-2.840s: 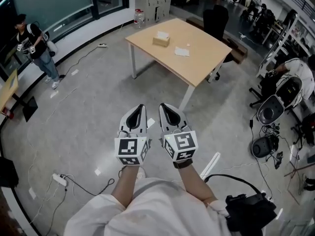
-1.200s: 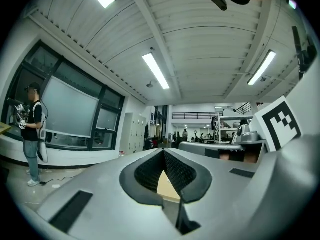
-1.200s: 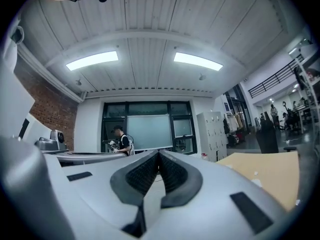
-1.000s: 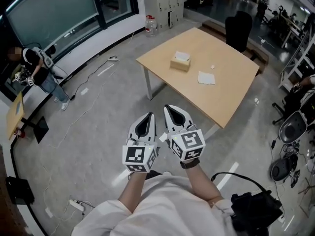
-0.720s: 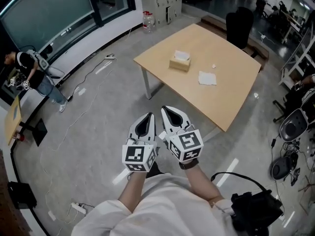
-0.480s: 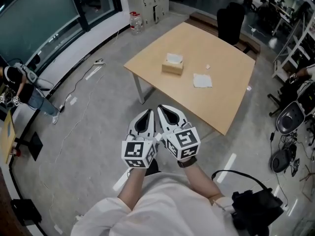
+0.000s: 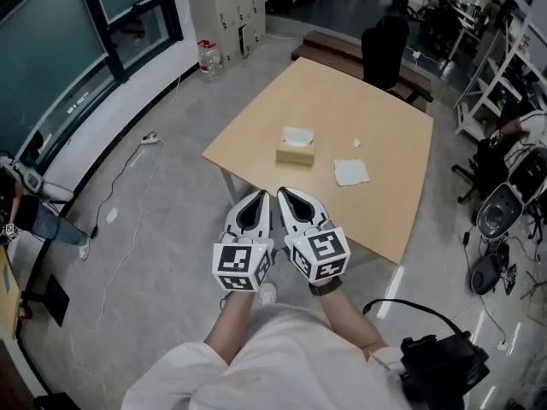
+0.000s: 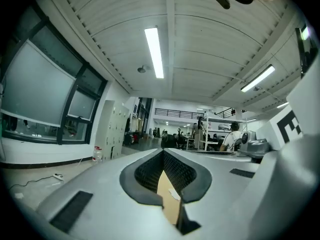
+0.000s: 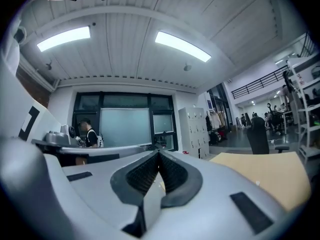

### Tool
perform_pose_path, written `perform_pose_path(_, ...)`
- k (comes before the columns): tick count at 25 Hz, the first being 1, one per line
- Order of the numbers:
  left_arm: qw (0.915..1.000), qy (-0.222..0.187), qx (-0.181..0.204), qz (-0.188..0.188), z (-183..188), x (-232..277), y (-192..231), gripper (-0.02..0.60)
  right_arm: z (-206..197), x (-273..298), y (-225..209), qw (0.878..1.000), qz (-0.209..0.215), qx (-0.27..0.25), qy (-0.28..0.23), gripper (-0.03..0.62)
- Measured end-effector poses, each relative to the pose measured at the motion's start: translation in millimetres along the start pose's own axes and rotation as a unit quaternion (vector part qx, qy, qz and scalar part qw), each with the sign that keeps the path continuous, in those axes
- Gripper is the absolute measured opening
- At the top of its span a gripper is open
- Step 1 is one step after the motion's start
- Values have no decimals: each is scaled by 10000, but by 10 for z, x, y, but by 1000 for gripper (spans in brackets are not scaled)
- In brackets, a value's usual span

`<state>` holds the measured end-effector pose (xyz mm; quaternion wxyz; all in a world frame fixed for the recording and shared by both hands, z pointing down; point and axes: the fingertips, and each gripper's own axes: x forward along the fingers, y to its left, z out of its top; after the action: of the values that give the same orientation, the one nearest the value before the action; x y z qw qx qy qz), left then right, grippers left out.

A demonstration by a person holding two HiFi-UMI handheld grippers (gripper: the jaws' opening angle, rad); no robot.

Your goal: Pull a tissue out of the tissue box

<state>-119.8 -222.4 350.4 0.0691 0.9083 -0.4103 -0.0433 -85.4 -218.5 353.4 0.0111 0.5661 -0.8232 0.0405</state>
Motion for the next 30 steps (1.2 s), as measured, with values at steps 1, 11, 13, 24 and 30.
perform_pose_path(1,9999,81,-46,-71,-56,96,98,2,-18,104,-34,10000,-50,62,-7,3)
perform_pose_path(11,9972,393,-264,-583,-411,773,494,2,-361,593,-581,9967,-673,363,272,2)
perform_pose_path(13,9965,432,-289,-653,-472,936,522,2,-412,683,-749,9958,-774,403,291,3)
perform_pose_path(24,9946,674,-372,-690,-671,2139,757,2,-593,1405,-1884,9917,-1040,491,579,3)
perform_pose_path(30,9934,911,-309,-631,-987,2706,907,2,-849,1727,-2447,9870,-1220,508,914,3)
